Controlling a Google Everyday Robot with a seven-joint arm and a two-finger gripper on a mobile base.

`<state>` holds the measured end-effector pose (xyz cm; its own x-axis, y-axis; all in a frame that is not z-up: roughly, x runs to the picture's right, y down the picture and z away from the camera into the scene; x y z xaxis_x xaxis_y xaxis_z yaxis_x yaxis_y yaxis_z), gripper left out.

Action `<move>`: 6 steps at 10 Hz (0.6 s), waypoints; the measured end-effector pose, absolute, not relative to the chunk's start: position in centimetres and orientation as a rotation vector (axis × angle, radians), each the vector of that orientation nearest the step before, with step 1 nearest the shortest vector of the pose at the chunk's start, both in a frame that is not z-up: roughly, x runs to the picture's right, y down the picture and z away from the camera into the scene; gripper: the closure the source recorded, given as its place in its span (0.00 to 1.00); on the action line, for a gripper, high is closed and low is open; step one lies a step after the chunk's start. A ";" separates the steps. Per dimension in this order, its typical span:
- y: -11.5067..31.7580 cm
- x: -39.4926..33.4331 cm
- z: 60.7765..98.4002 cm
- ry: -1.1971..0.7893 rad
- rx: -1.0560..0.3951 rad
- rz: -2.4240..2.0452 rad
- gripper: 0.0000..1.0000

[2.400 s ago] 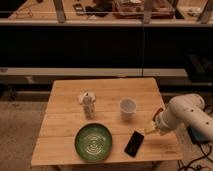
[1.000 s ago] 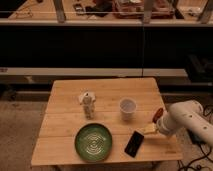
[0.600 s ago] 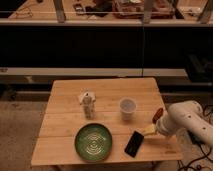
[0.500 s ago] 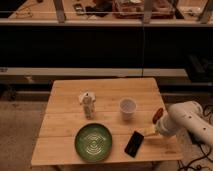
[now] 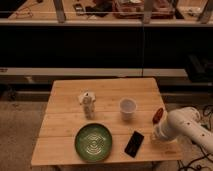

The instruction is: Push the eraser across the table

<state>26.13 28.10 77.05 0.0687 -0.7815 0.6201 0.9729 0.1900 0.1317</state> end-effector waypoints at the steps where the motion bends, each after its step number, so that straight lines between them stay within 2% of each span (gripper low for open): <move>1: 28.9 25.5 77.3 -0.669 -0.347 -1.384 1.00; 6: 29.4 23.3 77.7 -0.693 -0.282 -1.462 1.00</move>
